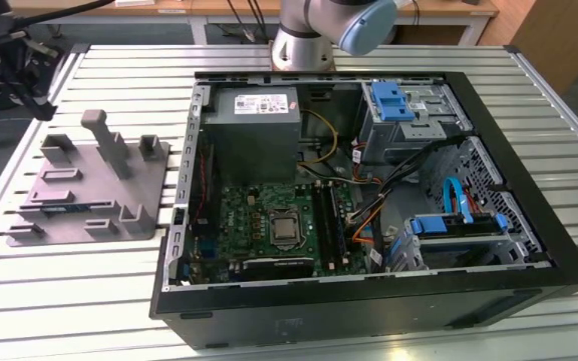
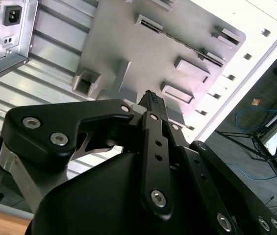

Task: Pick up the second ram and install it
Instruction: 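Reach for the second ram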

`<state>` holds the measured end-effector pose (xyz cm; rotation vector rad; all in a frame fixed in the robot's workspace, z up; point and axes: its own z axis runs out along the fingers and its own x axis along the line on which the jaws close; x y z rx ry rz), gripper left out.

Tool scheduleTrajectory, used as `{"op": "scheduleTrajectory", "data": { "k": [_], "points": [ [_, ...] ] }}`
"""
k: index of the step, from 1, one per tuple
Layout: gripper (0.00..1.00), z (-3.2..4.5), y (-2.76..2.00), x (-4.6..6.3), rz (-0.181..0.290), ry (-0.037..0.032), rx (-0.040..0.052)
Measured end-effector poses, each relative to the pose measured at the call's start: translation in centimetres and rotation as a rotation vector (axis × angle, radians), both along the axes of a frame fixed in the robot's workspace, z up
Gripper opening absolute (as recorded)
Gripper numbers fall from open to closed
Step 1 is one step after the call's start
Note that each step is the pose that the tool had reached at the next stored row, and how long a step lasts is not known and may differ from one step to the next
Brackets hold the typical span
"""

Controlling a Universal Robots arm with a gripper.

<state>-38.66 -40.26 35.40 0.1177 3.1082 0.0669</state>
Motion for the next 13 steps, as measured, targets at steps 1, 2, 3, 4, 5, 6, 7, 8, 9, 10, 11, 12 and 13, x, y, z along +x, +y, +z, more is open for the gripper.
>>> {"op": "scheduleTrajectory", "data": {
  "k": [1,2,3,4,5,6,7,8,9,10,11,12,13],
  "points": [
    [0.1,-0.04,-0.01,-0.1,0.0,0.0,0.0],
    [0.1,-0.08,-0.03,-0.2,0.0,-0.0001,0.0],
    [0.1,-0.13,-0.05,-0.3,0.0,-0.0001,0.0],
    [0.1,-0.18,-0.07,-0.4,0.0,0.0,0.0],
    [0.1,-0.24,-0.1,-0.6,0.0,0.0,0.0],
    [0.1,-0.31,-0.13,-0.7,0.0,-0.0001,0.0001],
    [0.1,-0.37,-0.16,-0.9,0.0,0.0,0.0],
    [0.1,-0.42,-0.18,-1.0,0.0,0.0001,0.0],
    [0.1,-0.47,-0.21,-1.2,0.0,0.0001,0.0],
    [0.1,-0.52,-0.23,-1.3,0.0,0.0001,0.0],
    [0.1,-0.57,-0.24,-1.4,0.0,0.0,0.0],
    [0.1,-0.61,-0.26,-1.6,0.0,0.0,0.0],
    [0.1,-0.66,-0.27,-1.7,0.0,0.0,0.0]
  ]
}}
